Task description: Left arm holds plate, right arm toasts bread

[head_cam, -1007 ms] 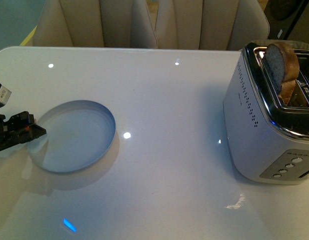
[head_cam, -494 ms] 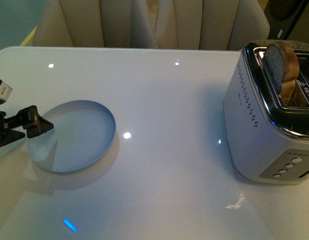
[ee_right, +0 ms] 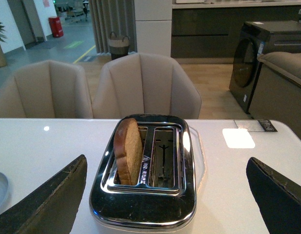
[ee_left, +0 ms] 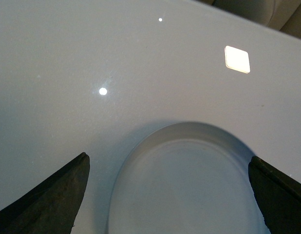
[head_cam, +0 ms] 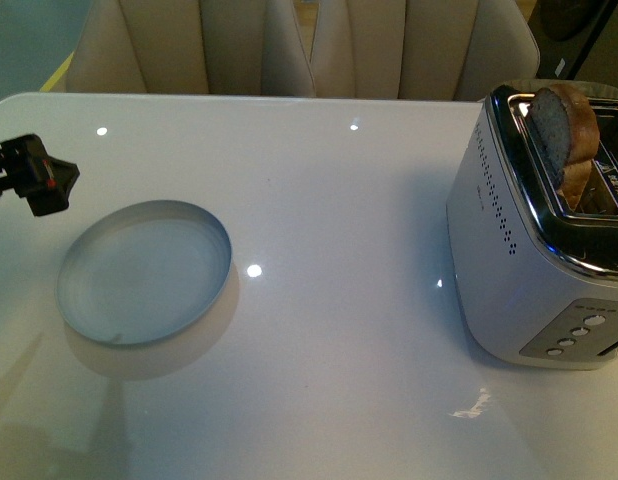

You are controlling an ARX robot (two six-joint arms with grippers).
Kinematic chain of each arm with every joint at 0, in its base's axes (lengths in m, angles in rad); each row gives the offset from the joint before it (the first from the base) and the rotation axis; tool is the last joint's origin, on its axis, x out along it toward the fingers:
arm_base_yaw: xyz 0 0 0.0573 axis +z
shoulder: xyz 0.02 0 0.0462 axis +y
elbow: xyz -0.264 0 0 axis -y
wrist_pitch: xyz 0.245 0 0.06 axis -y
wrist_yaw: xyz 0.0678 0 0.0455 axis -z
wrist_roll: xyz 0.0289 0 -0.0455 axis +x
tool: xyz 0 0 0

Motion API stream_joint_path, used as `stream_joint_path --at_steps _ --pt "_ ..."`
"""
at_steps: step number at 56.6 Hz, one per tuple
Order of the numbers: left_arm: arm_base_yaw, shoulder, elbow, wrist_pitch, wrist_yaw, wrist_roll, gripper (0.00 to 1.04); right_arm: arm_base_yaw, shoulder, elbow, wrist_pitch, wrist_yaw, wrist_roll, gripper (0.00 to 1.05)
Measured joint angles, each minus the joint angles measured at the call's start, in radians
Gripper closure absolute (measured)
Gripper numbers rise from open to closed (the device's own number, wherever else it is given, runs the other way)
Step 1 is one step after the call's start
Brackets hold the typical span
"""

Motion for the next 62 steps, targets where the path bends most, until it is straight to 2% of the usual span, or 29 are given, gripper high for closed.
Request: stream_joint_path --at_steps 23,42,51,55,60,62 --pt "-0.19 -0.49 -0.328 0.061 -0.234 -0.191 0.07 0.0 0.0 0.0 0.0 0.0 0.0 0.09" --pt "-0.343 -0.884 -0.55 -0.064 -0.442 -0.271 0.07 0.0 0.0 0.0 0.0 0.0 0.0 0.09" --pt "-0.389 -0.945 -0.591 -0.069 -0.53 -0.286 0.07 0.0 0.0 0.0 0.0 0.0 0.0 0.09" --pt "-0.402 -0.944 -0.598 -0.066 -0.536 -0.29 0.07 0.0 0.0 0.0 0.0 0.0 0.0 0.09" --pt "-0.384 -0.855 -0.658 0.214 -0.51 -0.121 0.22 0.0 0.0 0.0 0.0 0.0 0.0 0.09" --pt "-0.374 -0.853 -0.673 0.268 -0.499 -0.06 0.27 0.0 -0.001 0.0 0.0 0.0 0.0 0.09"
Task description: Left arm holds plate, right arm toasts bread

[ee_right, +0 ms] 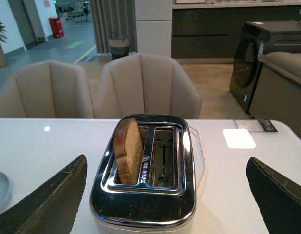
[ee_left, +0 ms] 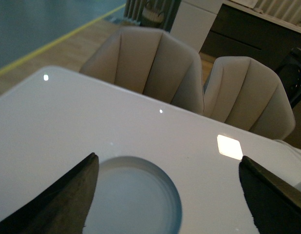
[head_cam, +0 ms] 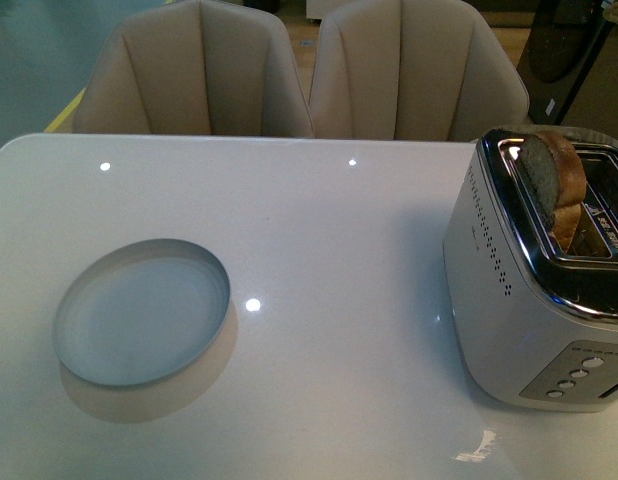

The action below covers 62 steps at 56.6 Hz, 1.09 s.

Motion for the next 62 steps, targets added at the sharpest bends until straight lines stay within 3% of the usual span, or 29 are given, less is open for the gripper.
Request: stream_joint_path --at_steps 8,24,34,62 --pt "0.056 -0.156 -0.001 -0.082 0.053 0.162 0.52 0.0 0.0 0.0 -0.001 0.001 0.0 0.09" --pt "0.141 -0.502 -0.002 -0.405 0.132 0.213 1.02 0.0 0.0 0.0 -0.001 0.002 0.0 0.09" --pt "0.252 -0.734 0.001 -0.663 0.241 0.22 1.02 0.0 0.0 0.0 -0.001 0.002 0.0 0.09" --pt "0.261 -0.985 0.001 -0.902 0.251 0.221 1.02 0.0 0.0 0.0 -0.001 0.001 0.0 0.09"
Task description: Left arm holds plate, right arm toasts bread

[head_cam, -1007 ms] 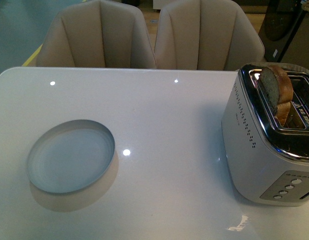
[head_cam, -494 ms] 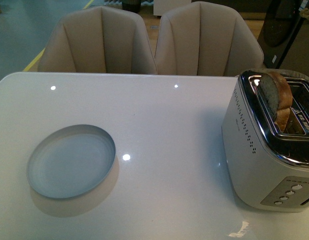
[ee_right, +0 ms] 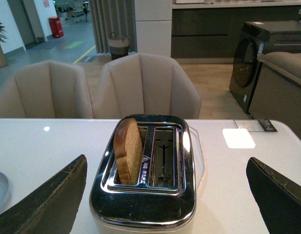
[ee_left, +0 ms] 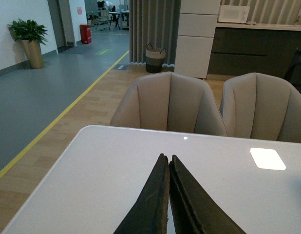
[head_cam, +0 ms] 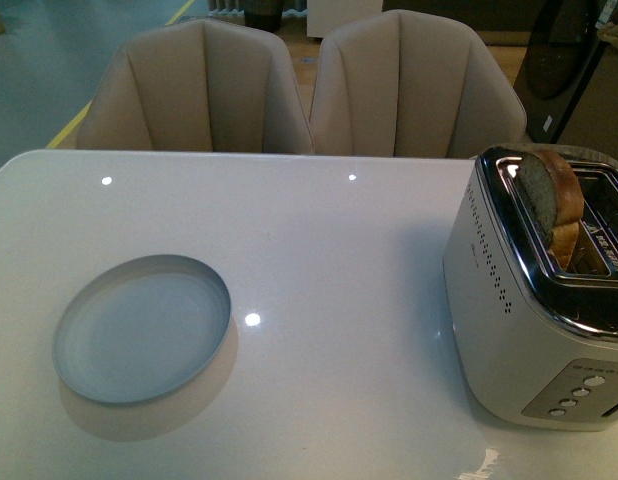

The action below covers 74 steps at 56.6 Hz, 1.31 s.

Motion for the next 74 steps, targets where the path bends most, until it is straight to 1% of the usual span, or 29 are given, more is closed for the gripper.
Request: stream_joint_path --at_steps 20,22,24,26,51,53,56,57,60,61,65,66,69,70,74 --pt "0.0 -0.11 0.0 -0.111 0.0 0.0 1.02 0.0 0.0 0.0 0.0 0.0 0.0 0.09" --pt "0.0 -0.145 0.001 -0.154 0.0 0.0 1.02 0.0 0.0 0.0 0.0 0.0 0.0 0.09" --pt "0.0 -0.202 0.001 -0.236 0.001 0.0 1.02 0.0 0.0 0.0 0.0 0.0 0.0 0.09" --pt "0.0 -0.247 0.001 -0.273 0.001 0.0 1.02 0.0 0.0 0.0 0.0 0.0 0.0 0.09" --pt "0.0 -0.28 0.001 -0.285 0.001 0.0 1.01 0.0 0.0 0.0 0.0 0.0 0.0 0.09" --pt "0.0 -0.28 0.001 -0.285 0.001 0.0 0.98 0.0 0.0 0.0 0.0 0.0 0.0 0.09" --pt "0.0 -0.28 0.001 -0.285 0.001 0.0 0.87 0.0 0.0 0.0 0.0 0.0 0.0 0.09" --pt "0.0 -0.28 0.001 -0.285 0.001 0.0 0.85 0.0 0.0 0.0 0.0 0.0 0.0 0.09" --pt "0.0 -0.28 0.001 -0.285 0.001 0.0 0.74 0.0 0.0 0.0 0.0 0.0 0.0 0.09" --pt "0.0 -0.28 0.001 -0.285 0.001 0.0 0.73 0.0 0.0 0.0 0.0 0.0 0.0 0.09" --pt "0.0 -0.28 0.001 -0.285 0.001 0.0 0.58 0.0 0.0 0.0 0.0 0.0 0.0 0.09" --pt "0.0 -0.28 0.001 -0.285 0.001 0.0 0.57 0.0 0.0 0.0 0.0 0.0 0.0 0.09" --pt "0.0 -0.28 0.001 -0.285 0.001 0.0 0.46 0.0 0.0 0.0 0.0 0.0 0.0 0.09" --pt "0.0 -0.28 0.001 -0.285 0.001 0.0 0.44 0.0 0.0 0.0 0.0 0.0 0.0 0.09" --pt "0.0 -0.28 0.001 -0.285 0.001 0.0 0.3 0.0 0.0 0.0 0.0 0.0 0.0 0.09"
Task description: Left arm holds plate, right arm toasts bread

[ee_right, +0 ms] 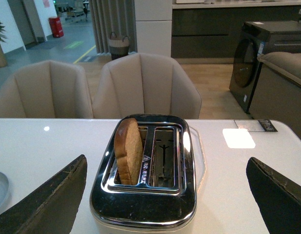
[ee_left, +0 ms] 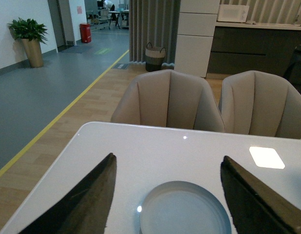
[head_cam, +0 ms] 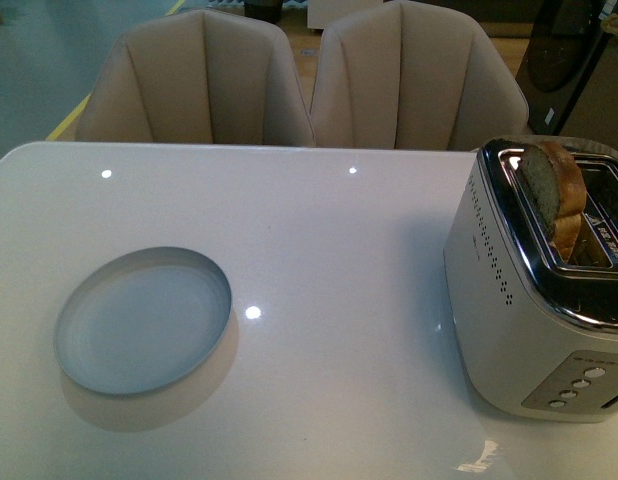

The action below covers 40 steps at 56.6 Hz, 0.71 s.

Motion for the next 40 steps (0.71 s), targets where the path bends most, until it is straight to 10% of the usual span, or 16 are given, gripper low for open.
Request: stream_joint_path --at_steps 6,40 --pt "0.0 0.0 0.0 0.0 0.0 0.001 0.05 0.0 0.0 0.0 0.0 0.0 0.0 0.09" --pt "0.0 0.0 0.0 0.0 0.0 0.002 0.07 0.0 0.0 0.0 0.0 0.0 0.0 0.09"
